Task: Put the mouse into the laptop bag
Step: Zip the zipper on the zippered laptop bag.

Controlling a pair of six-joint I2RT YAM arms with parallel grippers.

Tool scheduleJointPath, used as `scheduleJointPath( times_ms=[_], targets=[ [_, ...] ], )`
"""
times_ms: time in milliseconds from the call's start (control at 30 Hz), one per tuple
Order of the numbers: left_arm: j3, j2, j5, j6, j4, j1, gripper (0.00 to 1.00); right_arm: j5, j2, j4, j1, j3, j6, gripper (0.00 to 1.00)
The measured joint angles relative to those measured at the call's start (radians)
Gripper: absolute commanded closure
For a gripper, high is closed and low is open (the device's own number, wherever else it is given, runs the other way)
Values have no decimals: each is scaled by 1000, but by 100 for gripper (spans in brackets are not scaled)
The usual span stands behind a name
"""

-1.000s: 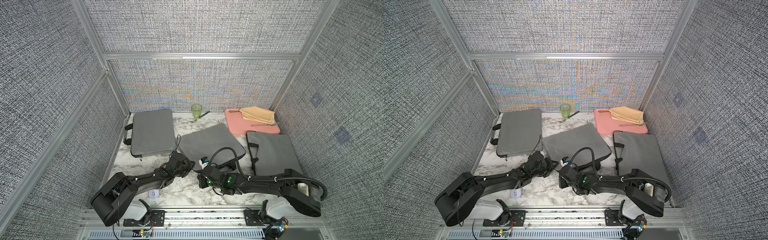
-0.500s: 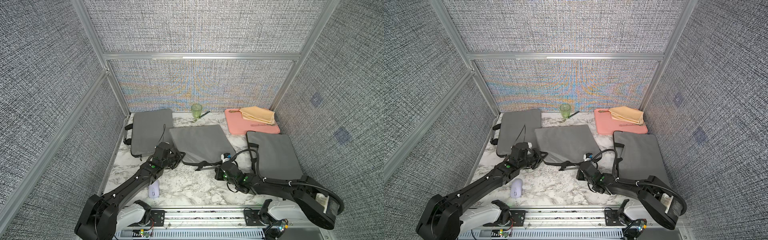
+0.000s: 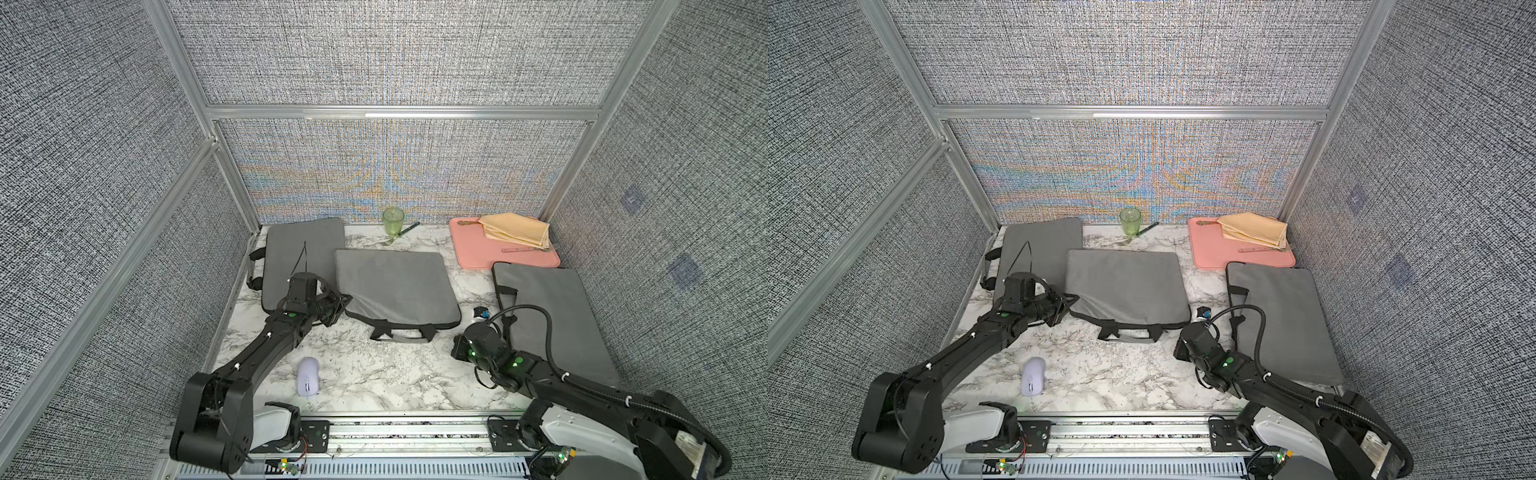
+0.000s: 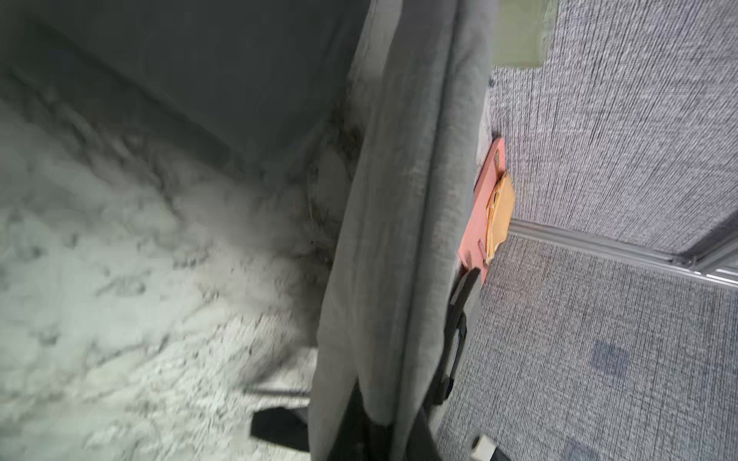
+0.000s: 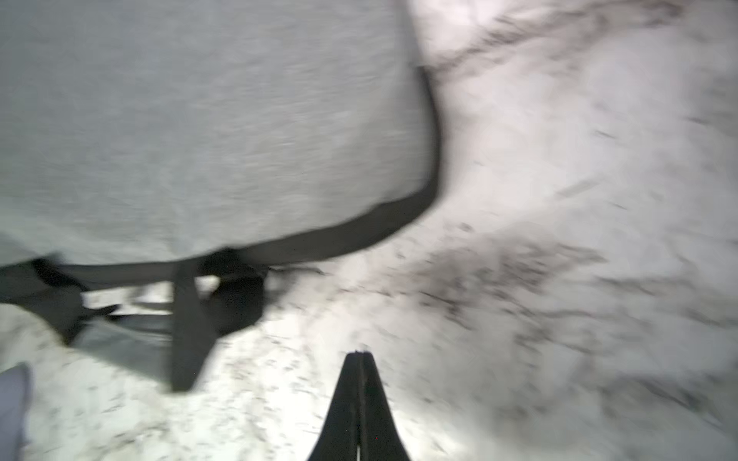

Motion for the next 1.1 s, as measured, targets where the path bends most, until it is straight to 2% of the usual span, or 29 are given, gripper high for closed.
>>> scheduleJointPath(
  times_ms=[167, 333, 400, 467, 600, 733, 800, 1100],
  targets=[
    [149, 182, 29, 26, 26, 19, 100, 3, -87, -112, 12, 0, -13, 100],
    [185, 263, 28, 30, 79, 20, 100, -26, -106, -130, 50, 0, -50, 100],
    [175, 261, 26, 29, 87, 20, 100, -38, -85, -111, 50, -1, -68, 91],
    [162, 245, 24, 30, 86, 20, 100, -36, -24, -57, 50, -2, -82, 87],
    [130, 191, 24, 42, 75, 20, 100, -32, 170, 30, 14, 35, -101, 86],
    [75, 116, 24, 72, 37, 21, 100, -39, 339, 160, -28, 89, -139, 69],
    [50, 78, 19, 83, 13, 21, 100, -48, 394, 226, -46, 113, -166, 65],
    [-16, -14, 22, 103, -41, 21, 100, -111, 598, 344, -98, 258, -275, 63]
  ],
)
